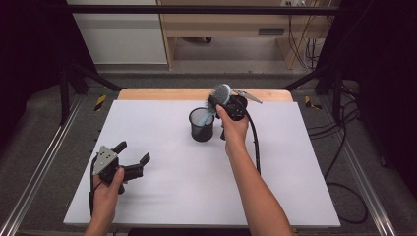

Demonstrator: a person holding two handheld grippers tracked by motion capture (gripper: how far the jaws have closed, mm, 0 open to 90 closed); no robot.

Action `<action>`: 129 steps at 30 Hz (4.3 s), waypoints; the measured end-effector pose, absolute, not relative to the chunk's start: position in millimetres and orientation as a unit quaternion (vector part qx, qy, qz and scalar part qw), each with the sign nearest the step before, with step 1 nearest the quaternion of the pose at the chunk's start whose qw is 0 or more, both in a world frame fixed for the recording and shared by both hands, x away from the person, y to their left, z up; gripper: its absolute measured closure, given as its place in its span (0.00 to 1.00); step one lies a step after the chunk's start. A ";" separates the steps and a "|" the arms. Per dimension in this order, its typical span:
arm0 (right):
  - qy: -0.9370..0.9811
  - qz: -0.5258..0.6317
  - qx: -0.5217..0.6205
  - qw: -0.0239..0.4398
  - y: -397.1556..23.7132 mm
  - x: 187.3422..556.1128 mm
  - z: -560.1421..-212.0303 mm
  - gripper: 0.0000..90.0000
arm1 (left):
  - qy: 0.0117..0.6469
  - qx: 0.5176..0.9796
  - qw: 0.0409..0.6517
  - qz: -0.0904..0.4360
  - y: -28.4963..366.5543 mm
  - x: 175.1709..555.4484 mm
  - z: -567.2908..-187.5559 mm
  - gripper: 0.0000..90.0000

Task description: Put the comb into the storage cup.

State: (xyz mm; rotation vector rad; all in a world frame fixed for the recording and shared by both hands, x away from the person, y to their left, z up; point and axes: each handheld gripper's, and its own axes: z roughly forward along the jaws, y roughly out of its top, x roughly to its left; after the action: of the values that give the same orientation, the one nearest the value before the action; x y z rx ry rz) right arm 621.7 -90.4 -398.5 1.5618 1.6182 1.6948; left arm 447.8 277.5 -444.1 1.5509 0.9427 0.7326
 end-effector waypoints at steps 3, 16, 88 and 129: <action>0.568 0.593 0.547 0.162 -90.4 621.8 -398.6 0.48 | 0.399 0.658 0.558 0.311 277.6 447.7 -444.1 0.02; 0.579 0.582 0.549 0.156 -87.3 622.4 -399.6 0.33 | 0.401 0.656 0.559 0.310 278.4 447.7 -444.2 0.02; 0.669 0.517 0.453 0.284 -114.1 568.8 -365.1 0.08 | 0.394 0.658 0.534 0.357 293.2 447.8 -438.7 0.02; 0.660 0.544 0.409 0.316 -223.7 503.3 -361.8 0.06 | 0.444 0.617 0.547 0.351 342.4 427.0 -438.3 0.03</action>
State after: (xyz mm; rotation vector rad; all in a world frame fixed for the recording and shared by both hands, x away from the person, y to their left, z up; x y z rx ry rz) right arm 503.3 -223.7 -361.8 1.0782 1.7395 1.4340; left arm 427.0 342.4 -438.3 1.4621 1.0511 0.8324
